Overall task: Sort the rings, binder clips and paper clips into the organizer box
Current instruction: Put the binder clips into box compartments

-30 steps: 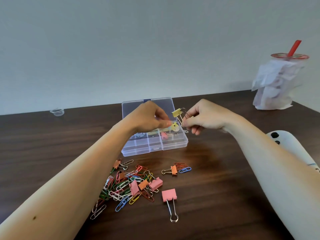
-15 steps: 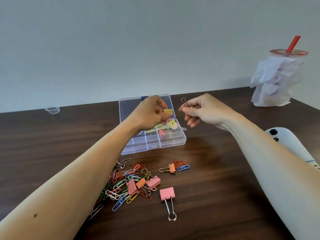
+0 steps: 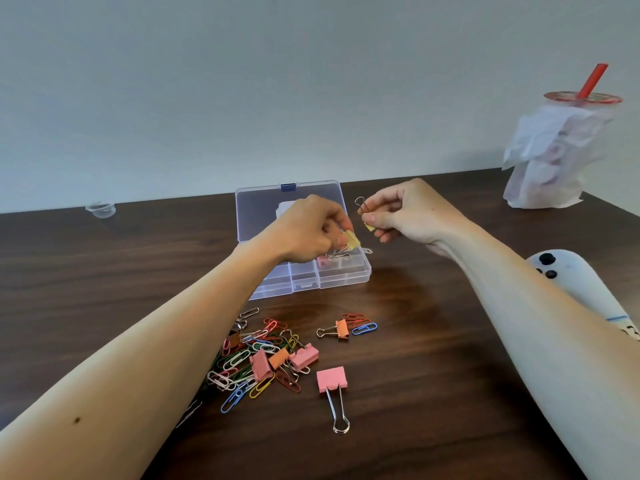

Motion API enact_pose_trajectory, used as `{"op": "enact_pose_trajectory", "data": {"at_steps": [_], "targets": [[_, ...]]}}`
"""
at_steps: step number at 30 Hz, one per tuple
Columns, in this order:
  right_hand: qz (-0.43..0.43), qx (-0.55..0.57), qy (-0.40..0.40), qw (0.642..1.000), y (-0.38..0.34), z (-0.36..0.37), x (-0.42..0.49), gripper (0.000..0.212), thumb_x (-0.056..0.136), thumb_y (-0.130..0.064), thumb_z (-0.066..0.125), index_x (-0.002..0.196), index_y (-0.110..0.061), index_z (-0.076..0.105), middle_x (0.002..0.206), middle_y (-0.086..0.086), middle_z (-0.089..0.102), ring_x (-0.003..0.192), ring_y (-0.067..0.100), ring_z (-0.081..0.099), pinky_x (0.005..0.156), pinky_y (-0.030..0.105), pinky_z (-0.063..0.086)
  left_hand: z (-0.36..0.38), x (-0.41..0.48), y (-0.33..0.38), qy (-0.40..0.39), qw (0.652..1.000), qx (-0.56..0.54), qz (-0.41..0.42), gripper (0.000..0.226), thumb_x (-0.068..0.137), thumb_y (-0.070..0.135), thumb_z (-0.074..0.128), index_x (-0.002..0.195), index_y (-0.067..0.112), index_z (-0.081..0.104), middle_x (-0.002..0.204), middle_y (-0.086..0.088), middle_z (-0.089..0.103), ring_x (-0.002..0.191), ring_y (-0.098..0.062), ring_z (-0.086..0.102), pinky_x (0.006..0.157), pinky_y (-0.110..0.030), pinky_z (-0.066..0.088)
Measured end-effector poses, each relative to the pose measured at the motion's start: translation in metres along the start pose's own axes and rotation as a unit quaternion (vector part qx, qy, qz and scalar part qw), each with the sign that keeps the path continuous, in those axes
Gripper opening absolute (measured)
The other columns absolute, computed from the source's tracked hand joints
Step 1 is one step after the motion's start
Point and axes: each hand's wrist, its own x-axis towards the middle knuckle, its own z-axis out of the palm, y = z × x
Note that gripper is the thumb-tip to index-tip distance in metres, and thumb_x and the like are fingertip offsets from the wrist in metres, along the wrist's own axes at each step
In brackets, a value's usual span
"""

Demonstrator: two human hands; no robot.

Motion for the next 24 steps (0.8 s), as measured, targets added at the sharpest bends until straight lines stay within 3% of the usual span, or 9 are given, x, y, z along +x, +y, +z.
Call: {"op": "enact_pose_trajectory", "data": {"at_steps": [4,7,11,14,19,24], "targets": [[0.013,0.044,0.017,0.999,-0.002,-0.001,0.0,0.007,0.085,-0.002,0.073,0.09,0.001,0.071,0.073,0.011,0.071,0.063,0.019,0.068,0.063,0.026,0.062,0.002,-0.001,-0.001,-0.015,1.0,0.016,0.012,0.016,0.087,0.019,0.071,0.101,0.013,0.076,0.089,-0.002,0.071,0.069,-0.009,0.059,0.062,-0.015,0.047],[0.033,0.095,-0.004,0.995,-0.005,0.0,-0.002,0.004,0.084,0.002,0.073,0.087,0.0,0.071,0.075,0.01,0.072,0.066,0.019,0.072,0.066,0.027,0.062,0.0,0.001,-0.003,0.022,1.0,0.005,0.005,0.021,0.087,0.026,0.072,0.106,0.017,0.074,0.09,0.002,0.069,0.07,-0.004,0.056,0.066,-0.017,0.044],[0.048,0.16,-0.016,0.986,-0.01,0.005,-0.005,0.011,0.083,0.003,0.073,0.078,-0.006,0.069,0.077,0.011,0.073,0.069,0.021,0.074,0.062,0.027,0.061,-0.008,-0.001,-0.001,0.045,0.993,-0.109,-0.013,0.029,0.086,0.04,0.069,0.097,0.014,0.075,0.083,0.003,0.075,0.074,-0.008,0.07,0.071,-0.019,0.056],[0.049,0.155,-0.031,0.986,-0.012,0.014,-0.006,0.017,0.083,0.001,0.074,0.072,-0.011,0.067,0.077,0.011,0.074,0.07,0.02,0.075,0.059,0.025,0.06,-0.007,-0.003,0.0,0.036,0.991,-0.127,-0.011,0.028,0.086,0.037,0.07,0.094,0.011,0.075,0.079,0.0,0.076,0.07,-0.009,0.072,0.065,-0.014,0.055],[0.047,0.113,-0.055,0.991,-0.016,0.017,-0.01,0.009,0.089,-0.017,0.071,0.082,-0.011,0.073,0.078,0.007,0.077,0.076,0.021,0.076,0.071,0.031,0.063,-0.014,-0.003,-0.004,0.019,0.991,-0.128,-0.018,0.017,0.083,0.023,0.075,0.093,0.009,0.077,0.077,-0.005,0.077,0.067,-0.012,0.073,0.067,-0.018,0.058],[0.011,0.005,-0.014,1.0,-0.016,0.02,-0.007,0.017,0.085,-0.024,0.077,0.076,-0.009,0.077,0.069,0.008,0.073,0.065,0.019,0.068,0.063,0.032,0.059,-0.02,-0.005,-0.002,-0.026,0.997,-0.077,-0.012,0.007,0.085,0.022,0.074,0.089,0.016,0.077,0.072,0.005,0.074,0.062,-0.003,0.067,0.062,-0.012,0.052]]}}
